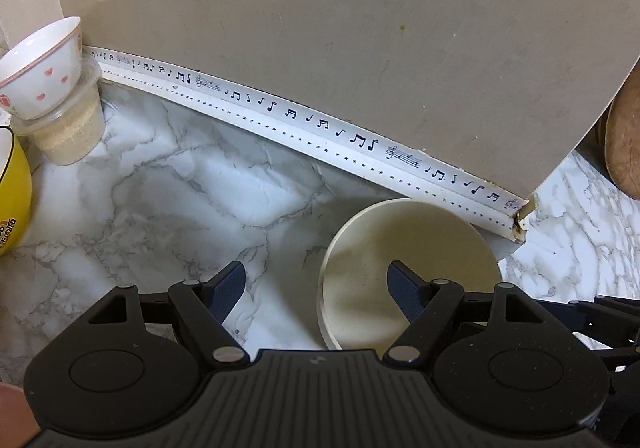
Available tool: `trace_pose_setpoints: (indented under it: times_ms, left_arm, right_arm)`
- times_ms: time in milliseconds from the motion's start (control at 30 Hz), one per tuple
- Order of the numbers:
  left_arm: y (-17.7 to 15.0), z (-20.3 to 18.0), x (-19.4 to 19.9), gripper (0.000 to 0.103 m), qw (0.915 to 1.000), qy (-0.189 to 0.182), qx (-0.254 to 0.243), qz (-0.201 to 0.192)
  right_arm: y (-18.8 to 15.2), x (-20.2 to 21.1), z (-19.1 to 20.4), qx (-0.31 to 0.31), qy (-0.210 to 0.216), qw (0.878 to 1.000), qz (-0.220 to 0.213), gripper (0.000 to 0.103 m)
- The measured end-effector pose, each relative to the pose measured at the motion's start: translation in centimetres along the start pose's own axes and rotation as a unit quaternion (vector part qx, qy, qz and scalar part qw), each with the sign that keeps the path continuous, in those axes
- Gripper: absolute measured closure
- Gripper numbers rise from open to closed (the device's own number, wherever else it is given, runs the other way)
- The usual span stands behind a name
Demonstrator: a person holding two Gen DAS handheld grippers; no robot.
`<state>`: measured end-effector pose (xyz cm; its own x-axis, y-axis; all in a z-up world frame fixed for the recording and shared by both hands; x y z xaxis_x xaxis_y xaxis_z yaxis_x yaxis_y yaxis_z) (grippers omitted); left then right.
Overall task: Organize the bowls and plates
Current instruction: 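Move both grippers to the cream bowl and close on its rim, then lift the cream bowl with both grippers and carry it toward the pink bowl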
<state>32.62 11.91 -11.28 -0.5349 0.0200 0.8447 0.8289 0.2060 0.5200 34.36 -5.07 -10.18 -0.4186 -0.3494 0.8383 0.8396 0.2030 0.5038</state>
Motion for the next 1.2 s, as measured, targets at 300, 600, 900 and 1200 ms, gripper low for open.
trace_pose_setpoints:
  times_ms: [300, 600, 900, 1200]
  left_arm:
    - [-0.5, 0.2, -0.5, 0.078, 0.9998, -0.010, 0.007, 0.017]
    - [-0.6, 0.2, 0.1, 0.094, 0.9997, -0.014, 0.010, 0.016]
    - [-1.2, 0.2, 1.9, 0.095, 0.9998, -0.009, 0.011, 0.017]
    - [-2.3, -1.0, 5.8, 0.094, 1.0000, -0.007, 0.001, 0.000]
  right_arm:
    - [0.0, -0.5, 0.4, 0.002, 0.001, 1.000, 0.001, 0.062]
    - [0.1, -0.3, 0.8, 0.010, -0.009, 1.000, -0.003, 0.079]
    - [-0.1, 0.9, 1.0, 0.022, -0.011, 1.000, -0.009, 0.081]
    - [-1.0, 3.9, 1.1, 0.028, -0.001, 0.999, -0.016, 0.081]
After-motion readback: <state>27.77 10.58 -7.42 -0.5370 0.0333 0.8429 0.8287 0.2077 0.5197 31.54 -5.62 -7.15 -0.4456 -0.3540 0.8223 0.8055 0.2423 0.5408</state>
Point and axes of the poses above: each gripper's, at about its wrist camera, not at the fingertips, and x roughly against the way its jaws point, z to its left, y to its top, the point moved 4 cm from there along -x, roughly the way its jaws point, and after that the axes turned 4 degrees about x, right-handed, at the moved point
